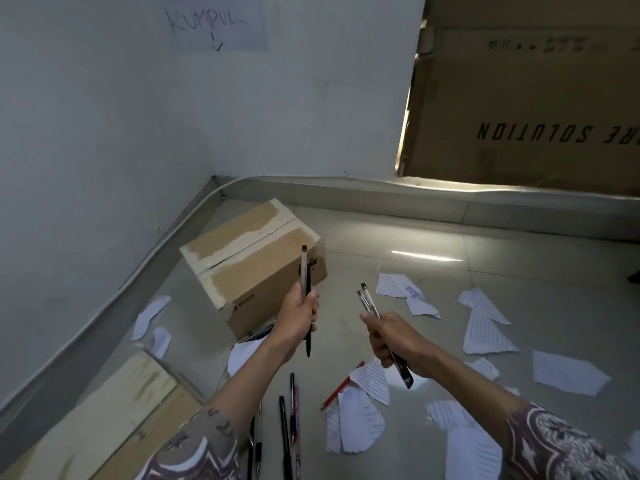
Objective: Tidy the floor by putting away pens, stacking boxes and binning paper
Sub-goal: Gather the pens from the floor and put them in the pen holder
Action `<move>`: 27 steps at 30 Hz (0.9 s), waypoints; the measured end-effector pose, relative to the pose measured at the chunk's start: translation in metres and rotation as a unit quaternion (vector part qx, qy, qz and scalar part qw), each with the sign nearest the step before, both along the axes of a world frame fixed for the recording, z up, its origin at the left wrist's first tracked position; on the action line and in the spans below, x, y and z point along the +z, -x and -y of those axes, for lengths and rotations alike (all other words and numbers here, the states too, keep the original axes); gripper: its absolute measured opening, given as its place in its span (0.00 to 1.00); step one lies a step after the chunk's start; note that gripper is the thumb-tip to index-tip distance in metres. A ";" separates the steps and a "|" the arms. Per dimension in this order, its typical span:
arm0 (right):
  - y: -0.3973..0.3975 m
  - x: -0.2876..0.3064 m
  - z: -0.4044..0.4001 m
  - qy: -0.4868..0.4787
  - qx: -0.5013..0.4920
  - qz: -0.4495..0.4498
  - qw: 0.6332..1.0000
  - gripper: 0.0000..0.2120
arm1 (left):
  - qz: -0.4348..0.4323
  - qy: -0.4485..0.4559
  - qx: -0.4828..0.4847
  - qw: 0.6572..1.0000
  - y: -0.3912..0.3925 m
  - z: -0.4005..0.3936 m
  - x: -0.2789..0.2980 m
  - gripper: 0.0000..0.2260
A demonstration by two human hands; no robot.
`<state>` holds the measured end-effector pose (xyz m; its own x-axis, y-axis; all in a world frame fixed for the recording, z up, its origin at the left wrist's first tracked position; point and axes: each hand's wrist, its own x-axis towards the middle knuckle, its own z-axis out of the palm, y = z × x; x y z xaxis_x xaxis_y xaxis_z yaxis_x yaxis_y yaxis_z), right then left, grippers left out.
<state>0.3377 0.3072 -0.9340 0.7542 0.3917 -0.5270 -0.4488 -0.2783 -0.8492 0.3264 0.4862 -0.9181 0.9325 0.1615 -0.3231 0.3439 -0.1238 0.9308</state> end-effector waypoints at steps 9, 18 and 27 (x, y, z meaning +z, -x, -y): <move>0.015 0.177 0.058 0.042 -0.028 -0.010 0.999 0.17 | 0.004 -0.056 -0.064 0.996 0.001 0.040 0.172 0.13; 0.029 0.362 0.122 0.149 0.010 0.136 0.979 0.15 | 0.048 -0.110 -0.164 0.979 0.002 0.074 0.347 0.10; 0.059 0.526 0.169 0.101 -0.094 0.231 0.963 0.09 | 0.172 -0.166 -0.237 0.941 0.001 0.124 0.509 0.10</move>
<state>0.2788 0.1382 -0.4084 0.9740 0.1502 -0.1698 -0.0950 -0.4100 -0.9071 0.3258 0.3618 -0.4088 0.9653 -0.2610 0.0071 -0.1391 -0.4913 0.8598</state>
